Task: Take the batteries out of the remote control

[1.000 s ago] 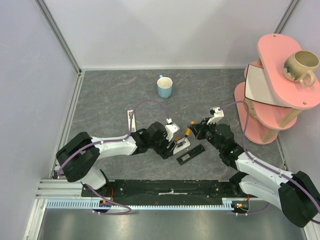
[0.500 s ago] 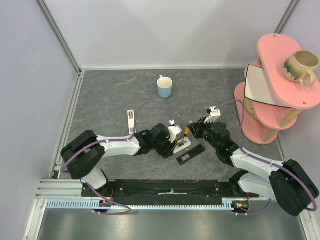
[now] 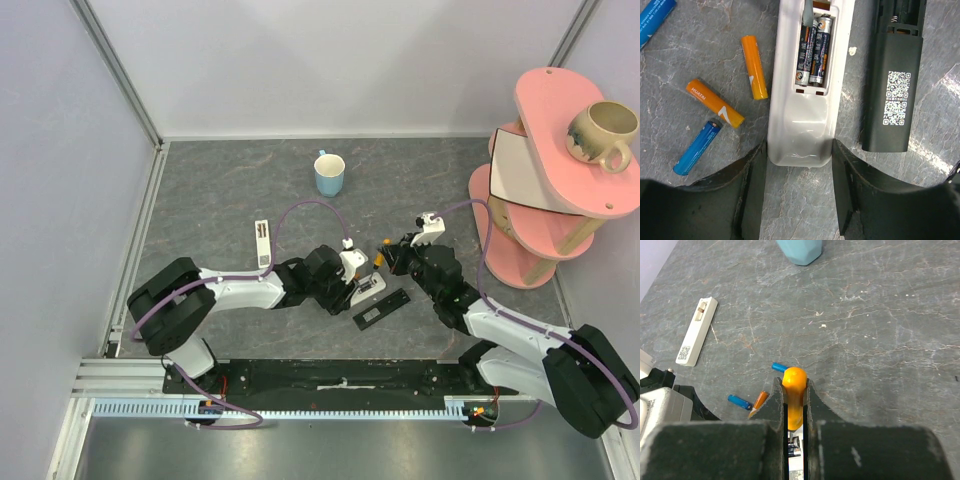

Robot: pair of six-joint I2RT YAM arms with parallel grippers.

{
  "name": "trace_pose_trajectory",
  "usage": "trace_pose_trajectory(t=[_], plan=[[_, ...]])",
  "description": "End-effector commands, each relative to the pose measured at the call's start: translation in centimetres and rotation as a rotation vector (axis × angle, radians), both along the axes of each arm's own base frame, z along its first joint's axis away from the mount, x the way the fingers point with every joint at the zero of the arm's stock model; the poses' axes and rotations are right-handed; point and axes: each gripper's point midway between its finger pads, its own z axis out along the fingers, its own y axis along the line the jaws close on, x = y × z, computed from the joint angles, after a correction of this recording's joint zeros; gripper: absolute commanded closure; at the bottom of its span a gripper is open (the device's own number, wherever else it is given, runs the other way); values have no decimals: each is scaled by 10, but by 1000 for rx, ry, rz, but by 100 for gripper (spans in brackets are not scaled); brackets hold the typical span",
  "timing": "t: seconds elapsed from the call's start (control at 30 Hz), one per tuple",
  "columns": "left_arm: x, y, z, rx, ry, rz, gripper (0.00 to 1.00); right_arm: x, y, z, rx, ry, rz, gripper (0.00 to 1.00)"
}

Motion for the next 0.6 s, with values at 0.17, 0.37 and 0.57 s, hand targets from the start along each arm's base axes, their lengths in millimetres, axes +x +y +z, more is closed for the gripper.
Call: trace_pose_trajectory(t=[0.17, 0.37, 0.57], plan=[[-5, 5, -16, 64, 20, -29, 67, 8, -11, 16, -25, -55, -62, 100], [-4, 6, -15, 66, 20, -25, 68, 9, -13, 8, -45, -37, -70, 100], [-4, 6, -15, 67, 19, -24, 69, 8, -10, 0, -50, -19, -49, 100]])
